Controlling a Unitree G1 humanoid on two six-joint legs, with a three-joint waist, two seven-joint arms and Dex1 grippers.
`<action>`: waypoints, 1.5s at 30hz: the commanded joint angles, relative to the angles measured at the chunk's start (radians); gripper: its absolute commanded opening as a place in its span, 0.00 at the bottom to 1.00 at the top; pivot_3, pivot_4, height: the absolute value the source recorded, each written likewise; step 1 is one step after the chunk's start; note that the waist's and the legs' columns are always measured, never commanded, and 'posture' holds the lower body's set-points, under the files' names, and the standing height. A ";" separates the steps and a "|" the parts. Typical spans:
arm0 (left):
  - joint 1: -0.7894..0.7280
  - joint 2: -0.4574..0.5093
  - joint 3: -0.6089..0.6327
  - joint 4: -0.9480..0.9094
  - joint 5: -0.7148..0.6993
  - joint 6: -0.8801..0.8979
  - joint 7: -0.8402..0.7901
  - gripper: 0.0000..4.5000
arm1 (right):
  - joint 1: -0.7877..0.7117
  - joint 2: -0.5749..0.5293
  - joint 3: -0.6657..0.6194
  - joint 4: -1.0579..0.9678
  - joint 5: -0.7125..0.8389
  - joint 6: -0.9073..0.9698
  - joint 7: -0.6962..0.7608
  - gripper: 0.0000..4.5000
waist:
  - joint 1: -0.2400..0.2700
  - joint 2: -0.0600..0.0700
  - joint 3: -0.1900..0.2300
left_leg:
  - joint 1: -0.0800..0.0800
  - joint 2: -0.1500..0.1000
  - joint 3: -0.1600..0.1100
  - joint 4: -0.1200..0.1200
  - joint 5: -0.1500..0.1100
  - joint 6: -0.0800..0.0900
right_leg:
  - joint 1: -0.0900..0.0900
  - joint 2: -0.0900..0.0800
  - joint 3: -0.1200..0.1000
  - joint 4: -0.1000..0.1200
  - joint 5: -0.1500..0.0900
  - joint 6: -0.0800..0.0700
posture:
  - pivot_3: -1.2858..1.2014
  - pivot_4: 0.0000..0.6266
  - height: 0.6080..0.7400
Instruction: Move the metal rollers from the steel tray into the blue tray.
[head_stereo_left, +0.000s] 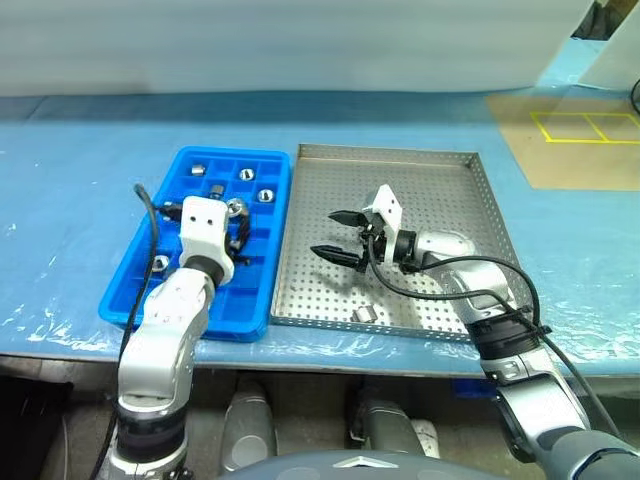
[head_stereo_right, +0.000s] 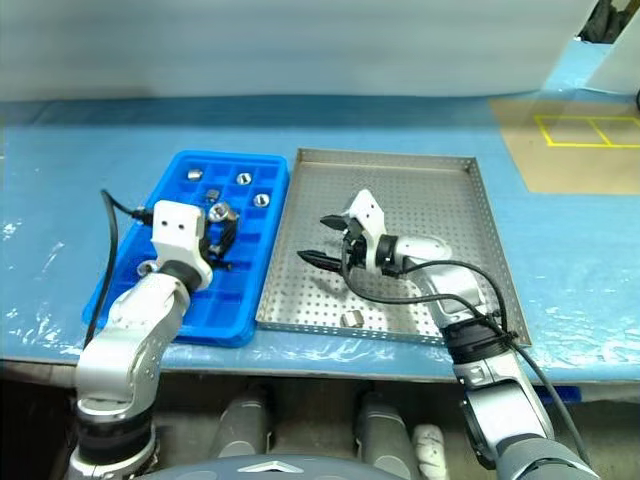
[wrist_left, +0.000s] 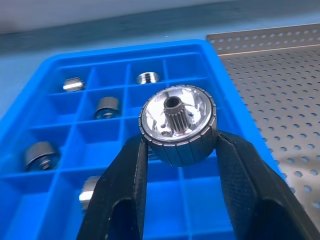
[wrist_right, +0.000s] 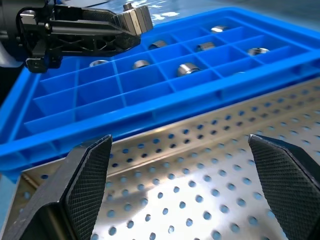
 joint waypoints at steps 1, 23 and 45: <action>0.049 -0.009 -0.007 -0.138 0.011 0.039 0.035 0.37 | -0.058 0.019 0.016 0.034 0.011 -0.029 0.077 1.00 | 0.008 0.000 0.000 | 0.000 0.000 0.000 0.000 0.000 0.000 | 0.000 0.000 0.000 0.000 0.000 0.000 | 0.63 0.24 1.00; 0.382 -0.087 0.059 -0.252 0.025 0.043 0.103 0.37 | -0.157 0.107 0.051 0.194 -0.051 -0.122 0.247 1.00 | 0.116 0.000 0.000 | -0.002 0.000 -0.003 0.000 0.000 0.000 | -0.001 0.000 -0.001 0.000 0.000 0.000 | 0.69 0.24 1.00; 0.138 -0.050 0.015 -0.249 -0.009 0.111 0.078 0.99 | -0.120 0.075 0.054 0.146 -0.083 -0.155 0.244 1.00 | 0.111 0.000 0.000 | -0.002 0.000 -0.003 0.004 0.000 0.000 | -0.001 0.000 -0.001 0.003 0.000 0.000 | 0.66 0.24 1.00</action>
